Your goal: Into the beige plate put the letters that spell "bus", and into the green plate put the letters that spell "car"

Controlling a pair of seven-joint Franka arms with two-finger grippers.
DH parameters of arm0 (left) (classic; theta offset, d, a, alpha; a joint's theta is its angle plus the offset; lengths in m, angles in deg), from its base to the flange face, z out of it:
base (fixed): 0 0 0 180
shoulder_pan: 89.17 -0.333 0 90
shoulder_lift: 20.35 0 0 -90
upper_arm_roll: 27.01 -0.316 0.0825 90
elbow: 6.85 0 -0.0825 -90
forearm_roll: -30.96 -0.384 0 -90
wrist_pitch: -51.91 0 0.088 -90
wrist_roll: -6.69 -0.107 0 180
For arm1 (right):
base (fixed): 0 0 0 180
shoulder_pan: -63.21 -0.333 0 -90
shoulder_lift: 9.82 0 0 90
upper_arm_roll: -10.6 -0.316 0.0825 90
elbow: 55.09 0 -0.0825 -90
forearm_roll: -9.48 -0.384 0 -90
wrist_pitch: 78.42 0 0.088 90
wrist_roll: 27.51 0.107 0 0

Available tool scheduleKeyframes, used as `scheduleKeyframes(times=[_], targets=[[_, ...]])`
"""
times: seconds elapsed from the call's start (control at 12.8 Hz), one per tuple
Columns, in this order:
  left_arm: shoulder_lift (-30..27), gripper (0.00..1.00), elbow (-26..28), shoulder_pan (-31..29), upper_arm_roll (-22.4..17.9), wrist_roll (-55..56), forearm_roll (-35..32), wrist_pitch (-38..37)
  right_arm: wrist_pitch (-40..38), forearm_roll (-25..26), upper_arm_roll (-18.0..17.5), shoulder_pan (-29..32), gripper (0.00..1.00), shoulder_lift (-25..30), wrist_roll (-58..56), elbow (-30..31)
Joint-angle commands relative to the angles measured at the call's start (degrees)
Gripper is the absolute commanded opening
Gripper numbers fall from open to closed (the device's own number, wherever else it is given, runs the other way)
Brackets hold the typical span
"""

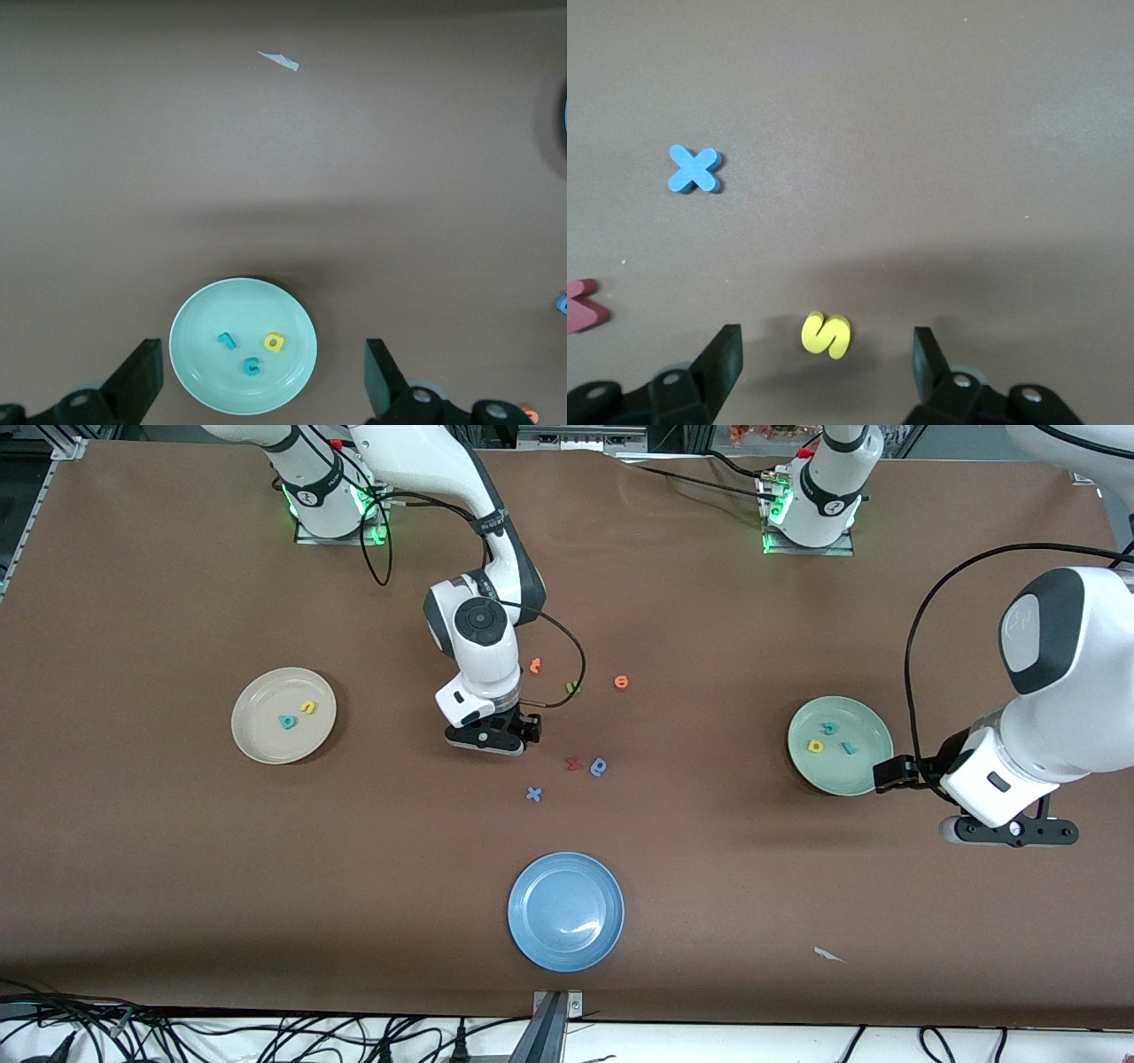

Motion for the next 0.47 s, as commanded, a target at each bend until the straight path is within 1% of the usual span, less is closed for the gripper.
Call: scheduleKeyframes(times=[0.0, 0.16, 0.39], targets=[[-0.5, 1.0, -0.4, 0.4, -0.6, -0.3, 1.5, -0.9, 1.7, -1.3, -0.2, -0.6, 0.85, -1.0, 0.5, 0.0], [-0.6, 1.0, -0.4, 0.4, -0.6, -0.3, 1.5, -0.9, 3.2, -1.3, -0.7, -0.6, 0.84, -1.9, 2.2, 0.2], [-0.5, 1.0, -0.4, 0.4, -0.6, -0.3, 1.4, -0.9, 3.5, -1.3, -1.1, -0.6, 0.84, -2.0, 2.2, 0.3]])
